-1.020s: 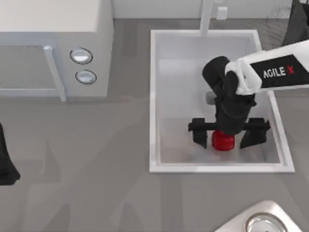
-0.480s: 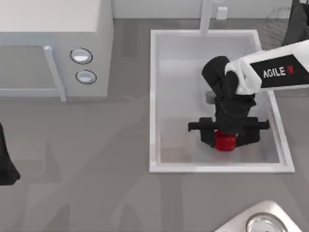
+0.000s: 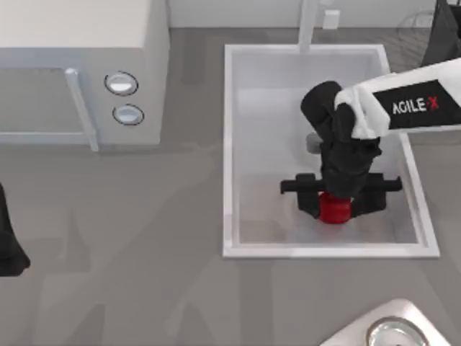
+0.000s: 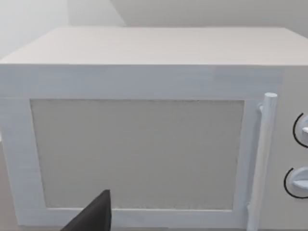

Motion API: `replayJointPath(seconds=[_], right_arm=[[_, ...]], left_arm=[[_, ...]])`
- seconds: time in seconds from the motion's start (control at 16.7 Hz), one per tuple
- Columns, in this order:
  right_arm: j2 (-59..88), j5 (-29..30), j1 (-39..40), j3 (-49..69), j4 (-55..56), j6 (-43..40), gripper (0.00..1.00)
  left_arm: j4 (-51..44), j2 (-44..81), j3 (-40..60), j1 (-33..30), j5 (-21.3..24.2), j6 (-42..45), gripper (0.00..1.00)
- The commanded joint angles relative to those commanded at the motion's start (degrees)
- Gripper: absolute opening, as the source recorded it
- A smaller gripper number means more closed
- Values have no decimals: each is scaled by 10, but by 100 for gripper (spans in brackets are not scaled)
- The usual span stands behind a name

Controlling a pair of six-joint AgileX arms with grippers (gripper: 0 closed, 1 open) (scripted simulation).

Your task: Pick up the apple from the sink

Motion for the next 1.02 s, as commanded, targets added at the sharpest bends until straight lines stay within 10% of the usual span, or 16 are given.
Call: replayJointPath(seconds=[1.02], right_arm=[[-105, -1, -3, 403, -508, -4, 0]], left_arm=[[0, 0, 0, 0, 0, 0, 100]])
